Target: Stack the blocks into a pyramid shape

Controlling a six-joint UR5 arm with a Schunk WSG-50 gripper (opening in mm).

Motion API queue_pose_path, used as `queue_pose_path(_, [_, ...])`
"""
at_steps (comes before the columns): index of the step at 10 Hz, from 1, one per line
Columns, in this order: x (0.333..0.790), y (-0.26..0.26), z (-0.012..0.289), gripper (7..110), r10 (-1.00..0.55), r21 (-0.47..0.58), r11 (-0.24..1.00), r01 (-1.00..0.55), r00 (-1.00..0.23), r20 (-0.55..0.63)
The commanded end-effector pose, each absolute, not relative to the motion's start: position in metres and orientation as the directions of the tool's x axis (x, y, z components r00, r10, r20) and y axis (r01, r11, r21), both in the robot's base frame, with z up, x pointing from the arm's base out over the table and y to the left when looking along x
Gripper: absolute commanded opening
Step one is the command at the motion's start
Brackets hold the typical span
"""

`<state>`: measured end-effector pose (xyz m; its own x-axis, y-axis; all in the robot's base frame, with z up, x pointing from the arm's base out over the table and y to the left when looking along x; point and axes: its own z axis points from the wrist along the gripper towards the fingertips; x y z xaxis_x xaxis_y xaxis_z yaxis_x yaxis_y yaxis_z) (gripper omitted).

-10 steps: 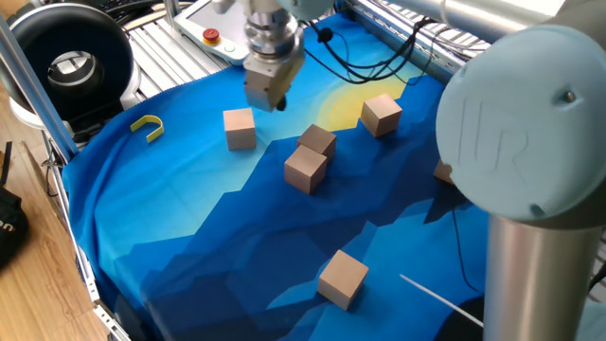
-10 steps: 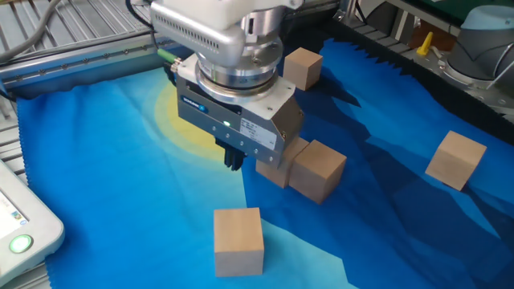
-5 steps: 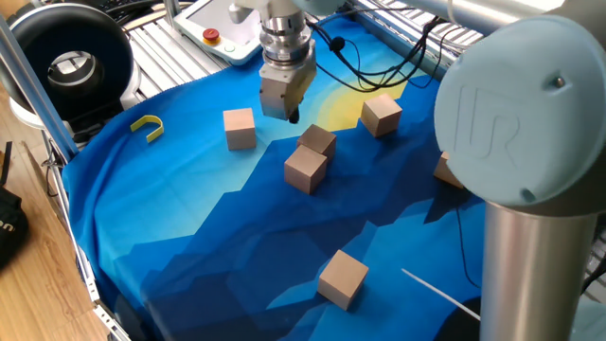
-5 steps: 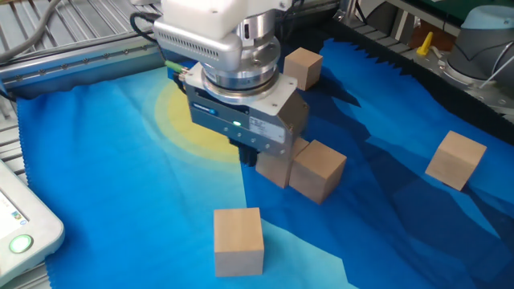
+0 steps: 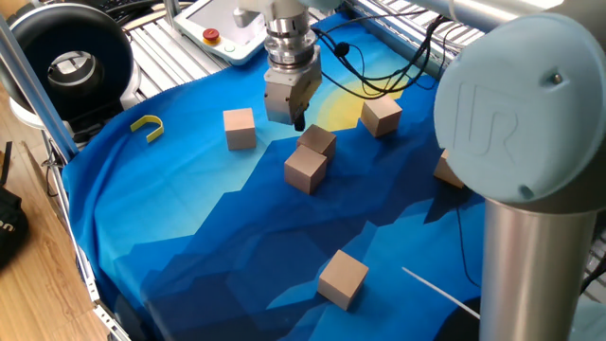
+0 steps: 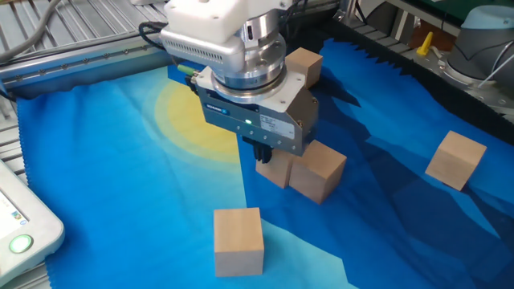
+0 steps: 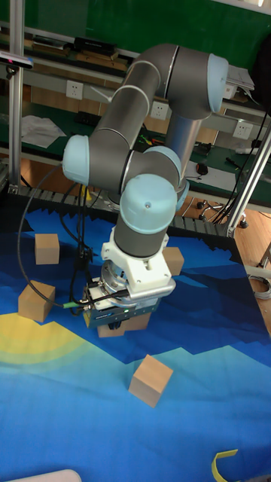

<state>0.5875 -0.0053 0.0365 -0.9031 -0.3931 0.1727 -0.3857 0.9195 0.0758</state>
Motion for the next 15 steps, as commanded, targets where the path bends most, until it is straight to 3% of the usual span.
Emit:
queue_pose_path(1, [0.582,-0.001,0.038,7,-0.336,0.1,0.941,-0.324,-0.929,0.154])
queue_pose_path(5, [0.567,-0.005,0.041,7,-0.346,0.116,0.936,-0.331,-0.927,0.146])
queue_pose_path(11, [0.582,-0.01,0.042,7,-0.294,0.082,0.954,-0.287,-0.952,0.089])
queue_pose_path(15, [0.594,0.034,0.062,7,-0.251,0.19,0.954,-0.232,-0.965,0.082])
